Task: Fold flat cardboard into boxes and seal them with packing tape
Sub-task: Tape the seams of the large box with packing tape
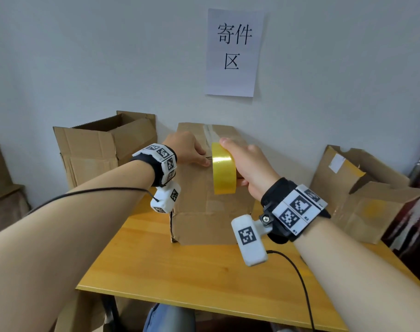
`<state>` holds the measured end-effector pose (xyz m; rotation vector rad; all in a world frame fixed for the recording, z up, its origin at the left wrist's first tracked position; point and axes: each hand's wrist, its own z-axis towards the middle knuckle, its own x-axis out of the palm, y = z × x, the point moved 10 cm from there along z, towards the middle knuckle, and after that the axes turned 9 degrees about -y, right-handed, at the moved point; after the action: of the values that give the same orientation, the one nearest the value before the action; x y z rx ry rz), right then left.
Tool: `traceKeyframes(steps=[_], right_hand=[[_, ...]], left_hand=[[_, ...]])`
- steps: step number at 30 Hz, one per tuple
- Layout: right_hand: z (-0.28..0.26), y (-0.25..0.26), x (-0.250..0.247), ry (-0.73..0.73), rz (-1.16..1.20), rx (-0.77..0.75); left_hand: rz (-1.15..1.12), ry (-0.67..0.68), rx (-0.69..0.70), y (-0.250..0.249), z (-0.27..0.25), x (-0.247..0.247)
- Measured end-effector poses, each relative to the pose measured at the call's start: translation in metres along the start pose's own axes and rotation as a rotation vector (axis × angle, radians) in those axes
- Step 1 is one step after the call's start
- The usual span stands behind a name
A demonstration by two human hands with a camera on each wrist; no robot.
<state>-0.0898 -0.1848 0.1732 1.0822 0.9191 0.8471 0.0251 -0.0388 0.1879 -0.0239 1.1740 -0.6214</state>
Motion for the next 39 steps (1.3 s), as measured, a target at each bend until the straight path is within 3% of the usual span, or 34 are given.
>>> traceKeyframes(steps=[17, 39], right_hand=[[-0.012, -0.021, -0.004, -0.004, -0.096, -0.005], [-0.022, -0.048, -0.004, -0.013, -0.034, 0.037]], left_hand=[[-0.019, -0.013, -0.016, 0.003, 0.001, 0.002], [0.008, -0.002, -0.029, 0.0, -0.004, 0.0]])
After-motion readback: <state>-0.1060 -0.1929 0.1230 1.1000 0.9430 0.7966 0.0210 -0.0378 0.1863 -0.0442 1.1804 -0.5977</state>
